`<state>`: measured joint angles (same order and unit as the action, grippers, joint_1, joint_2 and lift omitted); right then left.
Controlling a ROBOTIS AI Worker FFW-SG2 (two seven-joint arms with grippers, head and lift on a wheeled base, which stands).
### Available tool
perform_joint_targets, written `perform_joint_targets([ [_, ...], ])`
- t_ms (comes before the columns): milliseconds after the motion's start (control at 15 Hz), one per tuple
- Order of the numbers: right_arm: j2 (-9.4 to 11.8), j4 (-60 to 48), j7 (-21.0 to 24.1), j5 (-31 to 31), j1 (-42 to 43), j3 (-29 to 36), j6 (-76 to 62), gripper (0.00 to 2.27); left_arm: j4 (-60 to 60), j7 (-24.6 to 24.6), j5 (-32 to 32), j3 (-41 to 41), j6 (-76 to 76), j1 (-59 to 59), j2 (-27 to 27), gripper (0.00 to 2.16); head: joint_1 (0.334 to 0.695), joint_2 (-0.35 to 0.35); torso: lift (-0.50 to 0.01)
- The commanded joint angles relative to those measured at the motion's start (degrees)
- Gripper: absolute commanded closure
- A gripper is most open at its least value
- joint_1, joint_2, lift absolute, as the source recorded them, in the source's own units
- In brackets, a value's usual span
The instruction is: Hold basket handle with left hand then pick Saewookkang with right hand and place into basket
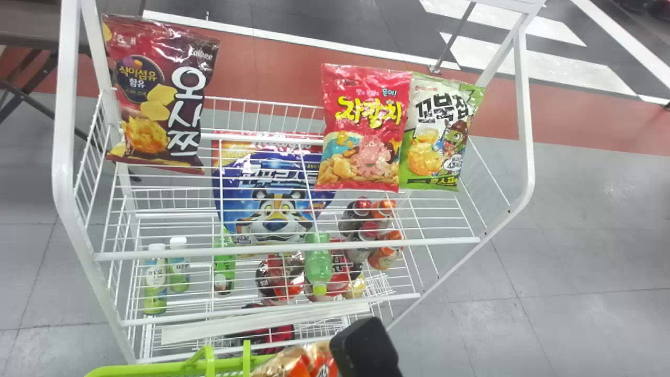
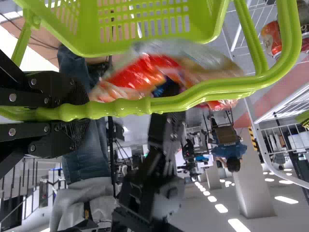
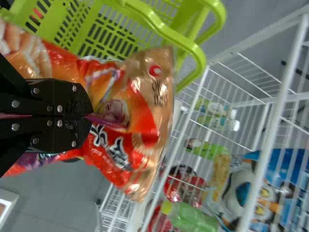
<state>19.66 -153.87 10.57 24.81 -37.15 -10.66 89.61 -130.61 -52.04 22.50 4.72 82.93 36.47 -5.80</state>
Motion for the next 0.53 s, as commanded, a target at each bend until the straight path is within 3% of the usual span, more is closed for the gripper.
perform_joint_targets([
  [0, -0.14, 3.22, 0.07, -0.82, 0.15, -2.43, 0.47, 2.24, 0.0, 0.01, 0.0, 0.11, 0.0, 0.0, 0.0, 1.7, 0.695, -0.35, -0.019],
  [467, -0.94, 12.37, 0.33, -1.52, 4.55, -9.2, 0.47, 2.24, 0.0, -0.08, 0.0, 0.37, 0.0, 0.0, -0.09, 1.7, 0.695, -0.35, -0.019],
])
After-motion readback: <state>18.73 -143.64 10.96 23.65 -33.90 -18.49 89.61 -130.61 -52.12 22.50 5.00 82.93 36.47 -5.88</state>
